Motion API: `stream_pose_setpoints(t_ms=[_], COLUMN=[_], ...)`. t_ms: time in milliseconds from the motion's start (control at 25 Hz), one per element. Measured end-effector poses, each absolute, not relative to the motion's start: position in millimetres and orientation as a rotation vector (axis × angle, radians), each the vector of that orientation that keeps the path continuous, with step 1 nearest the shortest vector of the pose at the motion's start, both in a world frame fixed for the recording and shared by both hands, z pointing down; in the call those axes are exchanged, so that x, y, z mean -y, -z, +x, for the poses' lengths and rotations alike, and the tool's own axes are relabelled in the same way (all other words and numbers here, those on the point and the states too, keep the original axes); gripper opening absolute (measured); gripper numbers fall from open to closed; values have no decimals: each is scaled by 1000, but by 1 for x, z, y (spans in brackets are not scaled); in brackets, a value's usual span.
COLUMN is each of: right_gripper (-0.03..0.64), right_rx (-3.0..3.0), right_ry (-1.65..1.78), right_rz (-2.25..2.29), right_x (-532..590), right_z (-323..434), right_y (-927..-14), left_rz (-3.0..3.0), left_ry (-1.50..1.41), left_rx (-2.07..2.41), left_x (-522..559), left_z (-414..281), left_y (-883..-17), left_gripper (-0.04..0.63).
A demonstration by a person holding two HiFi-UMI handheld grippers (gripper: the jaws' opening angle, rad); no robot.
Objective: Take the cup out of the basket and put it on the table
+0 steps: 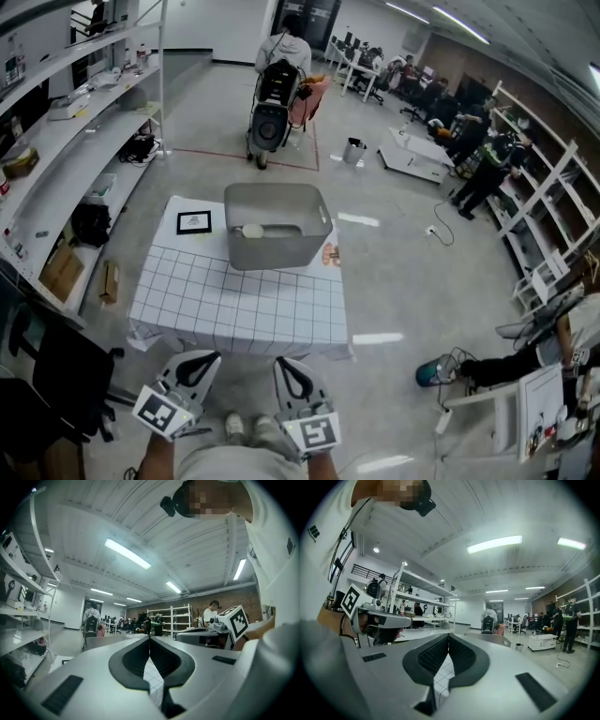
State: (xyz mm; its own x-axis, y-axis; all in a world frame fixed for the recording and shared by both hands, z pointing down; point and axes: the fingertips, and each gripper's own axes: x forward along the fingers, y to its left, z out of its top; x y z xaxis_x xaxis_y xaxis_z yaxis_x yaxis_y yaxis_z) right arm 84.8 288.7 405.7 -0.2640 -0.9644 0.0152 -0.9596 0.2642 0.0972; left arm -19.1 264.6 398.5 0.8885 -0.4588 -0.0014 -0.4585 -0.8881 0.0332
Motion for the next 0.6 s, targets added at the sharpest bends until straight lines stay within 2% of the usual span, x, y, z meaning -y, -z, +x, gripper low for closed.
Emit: stream_pose_setpoints(t_ms=[600], right_gripper=[8], right_rx=[2479], right_ry=[120], right_rz=[1817], right_x=[-205], right_z=[97], right_y=[-407], left_rz=[2992], left_ry=[1], left_rx=[765], left_x=[-187], left_z=[2], left_y=[-409], left_gripper=[9])
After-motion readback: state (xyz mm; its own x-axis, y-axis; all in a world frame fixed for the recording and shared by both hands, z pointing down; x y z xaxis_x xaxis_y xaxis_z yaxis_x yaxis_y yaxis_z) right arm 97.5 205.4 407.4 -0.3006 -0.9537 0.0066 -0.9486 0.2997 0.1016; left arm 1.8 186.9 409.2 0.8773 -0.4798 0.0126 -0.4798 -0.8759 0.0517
